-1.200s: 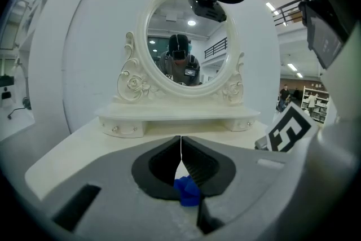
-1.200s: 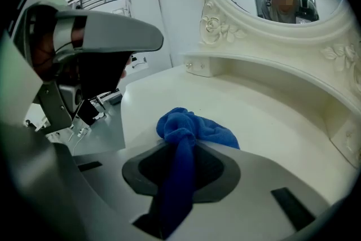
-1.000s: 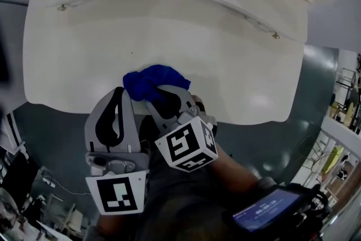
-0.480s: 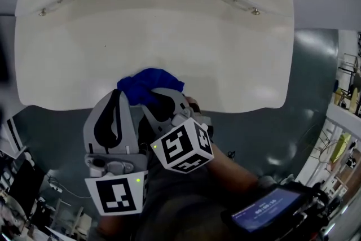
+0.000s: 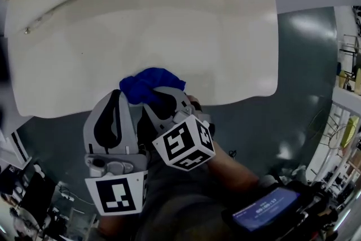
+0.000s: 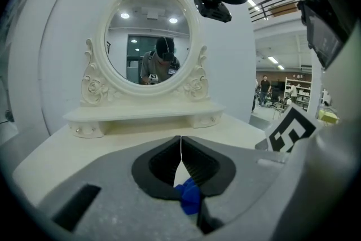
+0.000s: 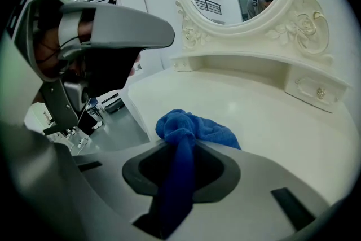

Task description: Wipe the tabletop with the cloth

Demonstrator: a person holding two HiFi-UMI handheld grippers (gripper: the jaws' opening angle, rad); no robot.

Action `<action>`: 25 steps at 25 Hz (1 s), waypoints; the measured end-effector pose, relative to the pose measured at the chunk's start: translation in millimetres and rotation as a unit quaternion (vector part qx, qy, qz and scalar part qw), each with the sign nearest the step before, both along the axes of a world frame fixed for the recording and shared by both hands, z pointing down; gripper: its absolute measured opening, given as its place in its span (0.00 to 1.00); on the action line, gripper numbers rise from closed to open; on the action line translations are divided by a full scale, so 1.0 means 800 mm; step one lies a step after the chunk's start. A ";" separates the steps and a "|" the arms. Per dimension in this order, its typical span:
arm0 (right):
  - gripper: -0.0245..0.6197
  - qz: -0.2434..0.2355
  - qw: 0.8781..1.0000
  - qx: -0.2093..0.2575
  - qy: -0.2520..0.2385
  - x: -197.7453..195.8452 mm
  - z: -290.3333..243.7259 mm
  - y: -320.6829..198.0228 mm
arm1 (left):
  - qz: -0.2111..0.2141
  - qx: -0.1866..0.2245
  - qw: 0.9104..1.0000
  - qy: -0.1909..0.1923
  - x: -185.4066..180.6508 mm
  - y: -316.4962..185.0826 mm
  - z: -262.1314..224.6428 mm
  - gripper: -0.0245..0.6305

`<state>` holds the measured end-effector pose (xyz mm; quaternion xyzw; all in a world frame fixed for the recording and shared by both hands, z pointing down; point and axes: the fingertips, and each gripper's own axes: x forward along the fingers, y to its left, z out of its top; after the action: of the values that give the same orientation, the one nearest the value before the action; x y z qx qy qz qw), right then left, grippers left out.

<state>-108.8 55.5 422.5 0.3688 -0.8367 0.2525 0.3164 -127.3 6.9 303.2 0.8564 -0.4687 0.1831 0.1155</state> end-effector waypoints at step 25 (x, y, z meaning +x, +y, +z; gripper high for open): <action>0.19 0.129 0.992 0.000 -0.008 0.190 0.009 0.033 | 0.121 0.000 0.993 -0.008 0.191 0.036 0.005 0.06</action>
<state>43.4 82.2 429.5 0.4716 -0.7848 0.2943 0.2741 25.8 36.0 306.8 0.9055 -0.3623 0.2025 0.0885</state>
